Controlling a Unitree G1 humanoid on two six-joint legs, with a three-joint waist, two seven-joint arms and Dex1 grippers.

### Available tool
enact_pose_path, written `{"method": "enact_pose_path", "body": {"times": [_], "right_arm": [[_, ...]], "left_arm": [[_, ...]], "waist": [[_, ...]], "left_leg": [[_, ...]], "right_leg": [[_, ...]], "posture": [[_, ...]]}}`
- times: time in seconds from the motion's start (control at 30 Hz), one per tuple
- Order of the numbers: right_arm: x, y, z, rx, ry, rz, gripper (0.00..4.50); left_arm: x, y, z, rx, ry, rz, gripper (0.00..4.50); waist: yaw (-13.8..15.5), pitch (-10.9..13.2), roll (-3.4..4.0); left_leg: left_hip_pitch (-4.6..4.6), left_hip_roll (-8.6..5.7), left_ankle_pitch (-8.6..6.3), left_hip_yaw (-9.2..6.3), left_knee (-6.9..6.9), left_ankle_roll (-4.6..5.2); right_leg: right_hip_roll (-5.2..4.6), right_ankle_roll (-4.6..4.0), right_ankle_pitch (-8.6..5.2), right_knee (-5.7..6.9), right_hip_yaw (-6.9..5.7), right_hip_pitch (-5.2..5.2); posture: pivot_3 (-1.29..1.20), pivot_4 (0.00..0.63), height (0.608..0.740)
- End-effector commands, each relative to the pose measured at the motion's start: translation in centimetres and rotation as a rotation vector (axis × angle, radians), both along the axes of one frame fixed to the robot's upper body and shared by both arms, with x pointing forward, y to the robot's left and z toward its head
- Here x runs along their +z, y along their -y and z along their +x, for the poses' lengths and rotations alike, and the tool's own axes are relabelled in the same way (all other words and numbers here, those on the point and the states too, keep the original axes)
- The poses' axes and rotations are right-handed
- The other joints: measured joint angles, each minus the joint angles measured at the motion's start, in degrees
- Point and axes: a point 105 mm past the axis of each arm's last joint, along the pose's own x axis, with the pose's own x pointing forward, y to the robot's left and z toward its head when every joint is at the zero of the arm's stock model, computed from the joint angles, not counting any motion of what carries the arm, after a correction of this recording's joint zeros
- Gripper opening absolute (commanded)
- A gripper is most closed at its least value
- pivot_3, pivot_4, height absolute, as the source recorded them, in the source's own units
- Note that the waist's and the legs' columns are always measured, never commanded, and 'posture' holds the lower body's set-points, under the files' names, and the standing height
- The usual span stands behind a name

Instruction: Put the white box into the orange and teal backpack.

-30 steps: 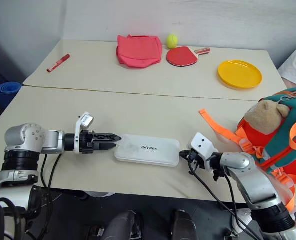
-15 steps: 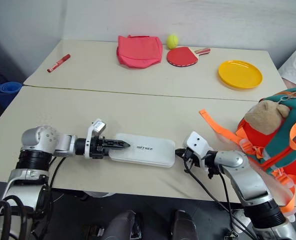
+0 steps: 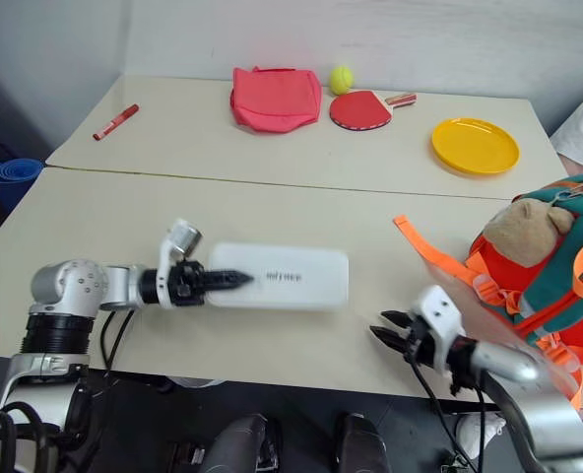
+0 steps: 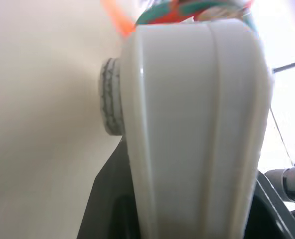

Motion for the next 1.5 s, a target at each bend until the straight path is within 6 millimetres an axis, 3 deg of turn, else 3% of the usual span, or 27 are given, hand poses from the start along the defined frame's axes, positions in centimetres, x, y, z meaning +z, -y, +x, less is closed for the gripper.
{"method": "enact_pose_path", "body": {"times": [0.03,0.13,0.27,0.33,0.6,0.77,0.93,1.03,1.23,1.37,1.5], "right_arm": [[2.3,2.4,-1.8,-0.169,0.12,-0.021,3.3],[3.9,5.3,-3.7,-0.396,0.225,0.041,4.33],[5.5,9.6,-5.9,-0.571,0.331,0.033,4.46],[6.6,11.0,-6.5,-0.572,0.337,0.021,4.46],[7.4,12.0,-5.8,-0.49,0.26,0.034,4.46],[7.8,11.9,-3.4,-0.466,0.304,0.072,4.46],[6.2,10.3,-0.2,-0.336,0.283,0.014,4.46],[6.0,10.0,1.0,-0.296,0.302,0.003,3.88],[6.9,7.2,2.6,-0.155,0.352,0.035,1.69],[8.2,2.0,3.0,0.081,0.368,0.071,0.28],[9.3,-4.9,2.8,0.364,0.377,0.101,0.03]], "left_arm": [[2.1,-0.7,-1.6,-0.097,0.254,-0.007,1.3],[1.9,-1.0,-2.0,-0.139,0.41,0.032,1.3],[2.5,-0.6,-0.5,-0.069,0.508,0.02,1.3],[2.6,-0.2,-0.6,-0.097,0.543,0.013,1.3],[1.3,0.2,-1.6,-0.156,0.555,0.054,1.3],[1.1,-0.2,-1.9,-0.143,0.545,0.054,1.3],[0.9,-0.8,-1.9,-0.13,0.557,0.034,1.3],[0.9,-1.6,-1.7,-0.107,0.531,0.01,1.3],[0.8,-3.4,-1.5,-0.065,0.474,0.036,1.3],[1.0,-4.7,0.2,0.096,0.452,0.051,1.3],[0.3,-5.8,0.9,0.177,0.383,0.104,1.3]], "waist": [[-0.1,0.0,0.0],[-0.3,0.0,0.04],[-0.2,0.0,0.03],[-0.1,0.0,0.03],[-0.6,0.0,0.02],[-0.8,0.0,0.01],[-1.3,0.0,0.02],[-1.3,0.0,0.02],[-1.6,0.0,0.01],[-1.8,0.0,0.01],[-2.0,0.0,-0.04]], "left_leg": [[0.03,0.0,-0.02,0.04,-0.02,-0.04],[0.17,0.04,-0.06,0.19,-0.12,-0.1],[0.18,0.05,-0.14,0.25,-0.15,-0.06],[0.17,0.05,-0.17,0.26,-0.15,0.0],[0.22,0.14,-0.1,0.36,-0.17,0.33],[0.22,0.15,-0.08,0.36,-0.15,0.37],[0.21,0.14,-0.07,0.35,-0.14,0.39],[0.2,0.13,-0.05,0.38,-0.11,0.41],[0.21,0.16,-0.05,0.4,-0.03,0.42],[0.23,0.2,-0.04,0.4,-0.02,0.41],[0.23,0.29,-0.04,0.4,-0.01,0.36]], "right_leg": [[0.02,0.0,0.0,0.0,0.03,0.0],[0.07,-0.02,-0.01,-0.01,0.2,0.0],[0.04,-0.02,-0.01,0.0,0.34,-0.06],[0.02,-0.02,-0.01,0.0,0.38,-0.06],[0.08,-0.1,-0.05,-0.01,0.42,-0.1],[0.07,-0.11,-0.05,0.0,0.42,-0.1],[0.06,-0.1,-0.05,0.01,0.4,-0.1],[0.09,-0.1,-0.05,0.03,0.38,-0.1],[0.13,-0.09,-0.05,0.11,0.38,-0.1],[0.14,-0.09,-0.05,0.16,0.41,-0.1],[0.2,-0.1,-0.05,0.17,0.38,-0.12]], "posture": [[0.0,0.15,0.74],[0.0,0.15,0.74],[0.0,0.15,0.74],[0.0,0.15,0.74],[0.0,0.15,0.74],[0.0,0.15,0.74],[0.0,0.15,0.74],[0.0,0.15,0.74],[0.0,0.15,0.74],[0.0,0.15,0.74],[0.0,0.15,0.74]]}}
